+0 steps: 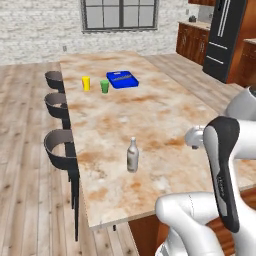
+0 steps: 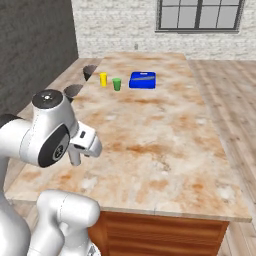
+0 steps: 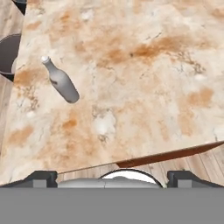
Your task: Place the drinks on the dining counter in a tight cluster.
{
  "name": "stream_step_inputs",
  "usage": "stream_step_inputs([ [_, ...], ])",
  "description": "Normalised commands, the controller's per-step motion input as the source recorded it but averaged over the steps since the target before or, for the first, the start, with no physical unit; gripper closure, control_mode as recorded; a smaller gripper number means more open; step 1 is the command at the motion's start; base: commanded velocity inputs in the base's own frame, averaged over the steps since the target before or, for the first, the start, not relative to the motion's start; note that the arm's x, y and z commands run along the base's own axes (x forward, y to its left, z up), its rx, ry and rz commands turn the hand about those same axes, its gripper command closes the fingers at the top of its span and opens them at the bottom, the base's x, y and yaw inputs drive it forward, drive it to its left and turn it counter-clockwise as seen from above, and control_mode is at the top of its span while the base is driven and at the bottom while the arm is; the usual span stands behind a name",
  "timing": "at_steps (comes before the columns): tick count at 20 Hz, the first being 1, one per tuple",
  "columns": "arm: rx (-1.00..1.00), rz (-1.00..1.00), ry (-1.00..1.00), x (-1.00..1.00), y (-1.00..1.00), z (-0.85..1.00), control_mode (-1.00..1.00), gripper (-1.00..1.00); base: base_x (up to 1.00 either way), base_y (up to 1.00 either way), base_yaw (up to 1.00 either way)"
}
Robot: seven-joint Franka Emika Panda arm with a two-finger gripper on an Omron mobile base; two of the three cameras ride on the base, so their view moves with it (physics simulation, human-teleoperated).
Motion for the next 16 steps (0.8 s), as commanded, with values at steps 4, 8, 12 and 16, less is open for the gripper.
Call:
stream_step_inputs([
  [4, 0.00, 0.00, 0.00, -0.19, 0.00, 0.00, 1.00, -1.00, -0.45, -0.12, -0.05],
  [8, 0.00, 0.00, 0.00, 0.00, 0.00, 0.00, 1.00, -1.00, -1.00, -0.45, -0.18],
  [12, 0.00, 0.00, 0.00, 0.00, 0.00, 0.00, 1.00, -1.00, -0.96, -0.35, -0.42],
  [16, 0.00, 0.00, 0.00, 0.00, 0.00, 0.00, 1.00, -1.00, -0.34, -0.03, -0.82],
])
